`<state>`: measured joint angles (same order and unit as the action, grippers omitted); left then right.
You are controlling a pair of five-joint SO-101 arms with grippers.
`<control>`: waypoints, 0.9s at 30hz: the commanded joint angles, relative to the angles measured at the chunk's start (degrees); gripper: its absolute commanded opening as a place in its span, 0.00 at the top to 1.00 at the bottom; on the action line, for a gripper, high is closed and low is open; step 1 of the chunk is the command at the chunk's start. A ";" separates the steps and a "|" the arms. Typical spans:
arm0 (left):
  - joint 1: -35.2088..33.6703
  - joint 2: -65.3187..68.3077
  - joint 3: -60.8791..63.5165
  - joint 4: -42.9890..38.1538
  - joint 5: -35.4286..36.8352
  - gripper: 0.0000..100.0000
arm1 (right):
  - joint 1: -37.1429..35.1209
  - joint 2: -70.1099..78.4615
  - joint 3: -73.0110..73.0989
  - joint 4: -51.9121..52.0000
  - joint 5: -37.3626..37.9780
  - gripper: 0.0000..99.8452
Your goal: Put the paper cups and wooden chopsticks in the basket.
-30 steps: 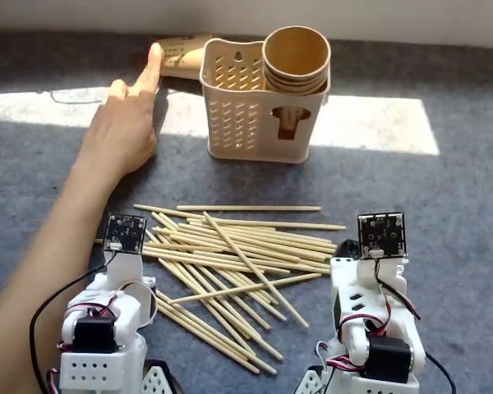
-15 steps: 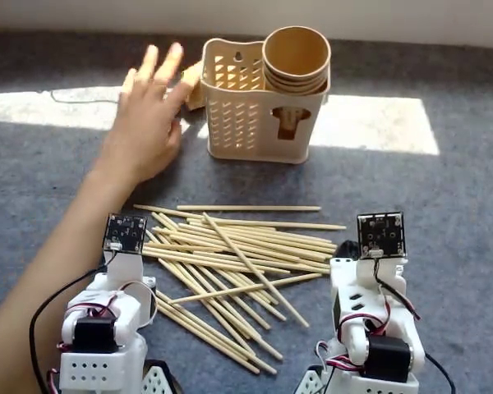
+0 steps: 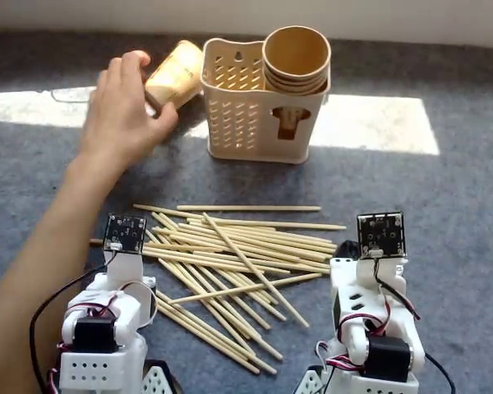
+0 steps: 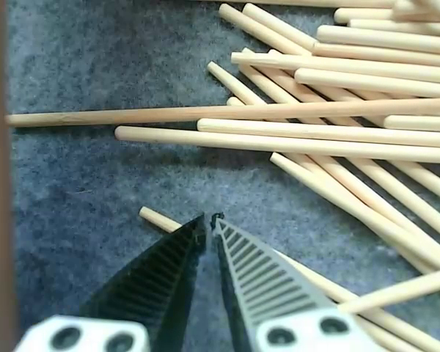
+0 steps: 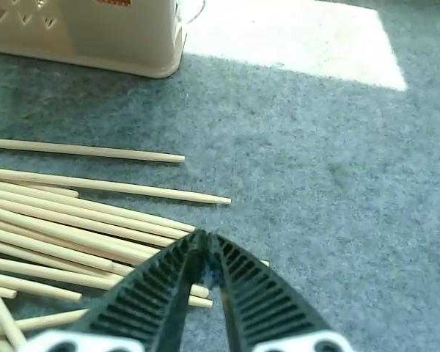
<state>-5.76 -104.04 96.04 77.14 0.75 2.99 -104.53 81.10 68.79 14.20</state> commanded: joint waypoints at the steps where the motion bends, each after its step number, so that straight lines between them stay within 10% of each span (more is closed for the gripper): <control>1: 0.92 0.04 1.10 0.35 -0.09 0.96 | 0.22 -0.22 -0.31 -1.98 -0.44 1.00; 27: 0.92 0.04 1.10 0.35 -0.09 0.96 | -9.10 0.31 -1.01 -3.30 -8.62 0.99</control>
<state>-5.76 -104.04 96.04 77.14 0.75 -5.45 -104.53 81.10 67.56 5.85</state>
